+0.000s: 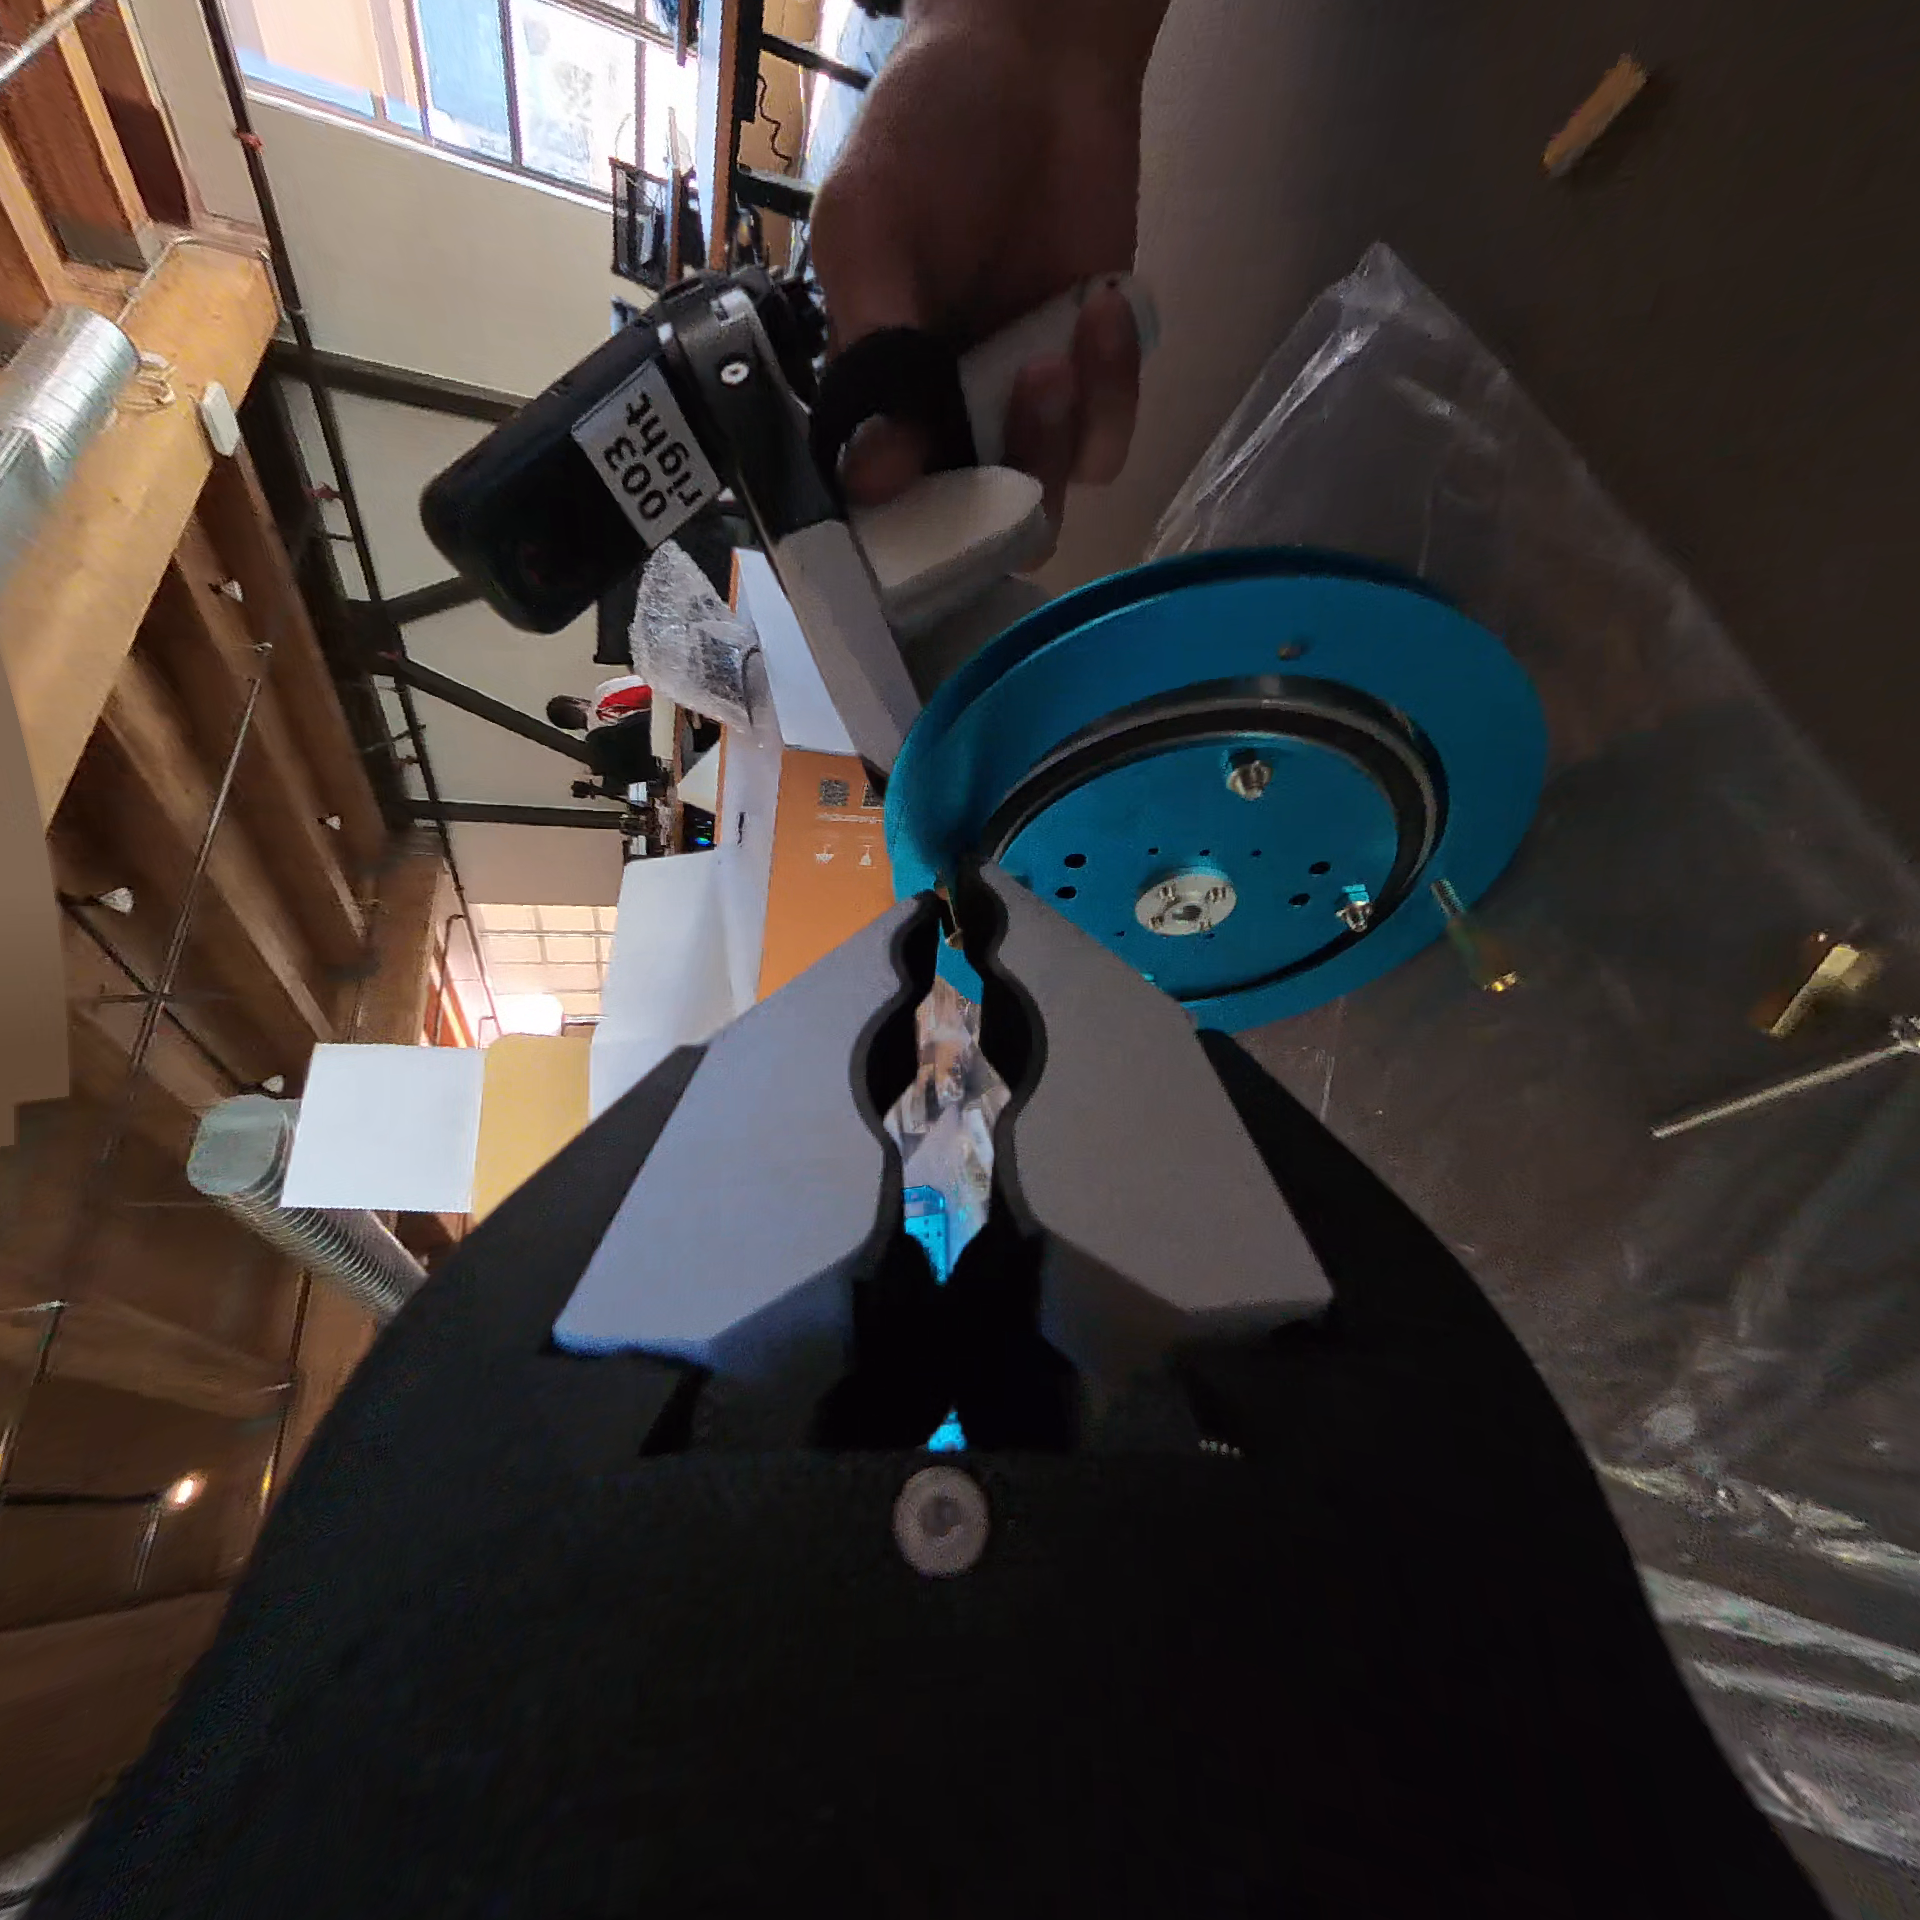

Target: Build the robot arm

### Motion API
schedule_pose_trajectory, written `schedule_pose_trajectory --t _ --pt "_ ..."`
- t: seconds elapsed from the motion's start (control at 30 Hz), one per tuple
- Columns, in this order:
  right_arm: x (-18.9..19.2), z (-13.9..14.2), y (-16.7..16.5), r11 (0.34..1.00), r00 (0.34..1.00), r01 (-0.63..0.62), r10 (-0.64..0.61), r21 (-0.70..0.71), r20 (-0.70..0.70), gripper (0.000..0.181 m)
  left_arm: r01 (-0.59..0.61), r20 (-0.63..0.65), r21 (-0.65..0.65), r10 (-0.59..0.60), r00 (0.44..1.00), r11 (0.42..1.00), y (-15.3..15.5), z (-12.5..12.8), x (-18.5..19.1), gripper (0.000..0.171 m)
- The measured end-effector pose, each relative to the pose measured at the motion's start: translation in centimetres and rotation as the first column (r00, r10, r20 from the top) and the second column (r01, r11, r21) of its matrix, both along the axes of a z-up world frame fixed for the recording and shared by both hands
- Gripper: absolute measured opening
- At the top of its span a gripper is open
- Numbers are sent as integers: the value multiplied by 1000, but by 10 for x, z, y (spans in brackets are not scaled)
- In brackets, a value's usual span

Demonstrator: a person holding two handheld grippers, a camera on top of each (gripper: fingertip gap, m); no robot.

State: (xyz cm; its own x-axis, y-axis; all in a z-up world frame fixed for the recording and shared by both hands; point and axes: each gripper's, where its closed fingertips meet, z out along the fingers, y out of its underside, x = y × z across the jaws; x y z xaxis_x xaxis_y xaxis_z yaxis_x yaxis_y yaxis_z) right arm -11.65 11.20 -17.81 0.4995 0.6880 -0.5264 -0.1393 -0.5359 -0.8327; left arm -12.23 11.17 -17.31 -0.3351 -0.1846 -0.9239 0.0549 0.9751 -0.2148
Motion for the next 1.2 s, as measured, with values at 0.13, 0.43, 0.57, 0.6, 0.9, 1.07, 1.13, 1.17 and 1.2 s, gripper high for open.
schedule_pose_trajectory --t 0.13,0.43,0.57,0.6,0.9,1.07,1.13,1.17,1.2 --pt "-3 0 -3 999 1000 -22 22 42 17 3 -30 -36 -220 23 999 975 -4 3 -2 4" --pt "-7 1 -3 995 998 -46 42 88 46 3 -483 -444 -874 -317 838 -53 7 30 -18 31" --pt "-12 3 -3 991 993 -49 35 129 109 3 -665 -603 -747 -439 666 16 7 24 -19 30" --pt "-13 3 -3 987 989 -47 24 156 143 4 -696 -640 -716 -459 616 64 4 21 -19 30" --pt "-14 2 -4 951 945 -39 -66 308 321 3 -749 -795 -558 -488 360 357 -5 0 -20 6" --pt "-14 2 -4 958 950 -41 -50 285 307 3 -672 -846 -524 -407 343 523 -8 -7 -24 7" --pt "-13 3 -4 963 953 -37 -46 265 300 4 -631 -852 -524 -353 387 573 -5 -8 -20 6" --pt "-10 3 -3 970 955 -20 -53 243 291 4 -600 -851 -519 -303 429 609 -1 -10 -17 5" --pt "-9 3 -2 977 963 -8 -51 214 266 4 -554 -844 -507 -251 474 660 1 -11 -15 5"
